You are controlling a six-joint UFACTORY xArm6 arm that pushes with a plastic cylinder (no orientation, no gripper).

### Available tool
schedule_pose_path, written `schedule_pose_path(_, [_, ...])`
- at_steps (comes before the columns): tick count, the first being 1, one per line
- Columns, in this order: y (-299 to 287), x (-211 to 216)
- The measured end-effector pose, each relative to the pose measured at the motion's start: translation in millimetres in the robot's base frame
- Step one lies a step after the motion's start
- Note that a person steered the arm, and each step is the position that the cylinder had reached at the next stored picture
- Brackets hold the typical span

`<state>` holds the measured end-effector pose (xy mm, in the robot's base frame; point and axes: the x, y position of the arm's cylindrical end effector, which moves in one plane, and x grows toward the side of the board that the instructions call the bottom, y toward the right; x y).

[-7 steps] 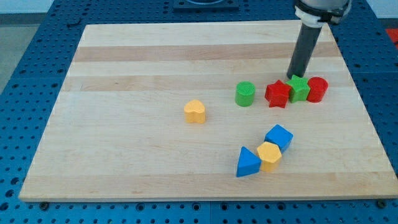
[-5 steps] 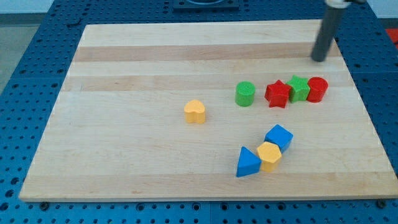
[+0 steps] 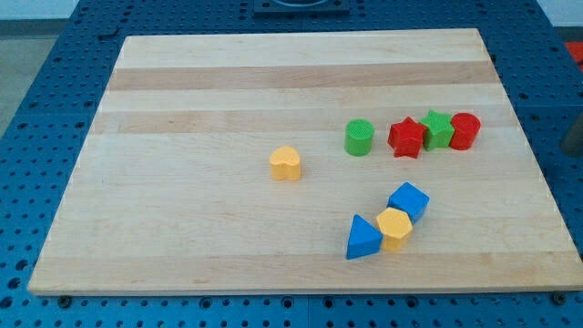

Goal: Move your arm towards the blue triangle

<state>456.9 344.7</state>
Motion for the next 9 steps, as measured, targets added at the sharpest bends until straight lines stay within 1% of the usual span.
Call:
schedule_pose_path(1, [-1.9, 42.4])
schedule_pose_path(2, [-13.1, 114.2])
schedule_pose_path(3, [-67.2, 140.3])
schedule_pose_path(5, [-202.7, 138.3])
schedule_pose_path(7, [-304.1, 136.2])
schedule_pose_path(8, [-328.0, 136.2])
schedule_pose_path(9, [-334.5, 136.2])
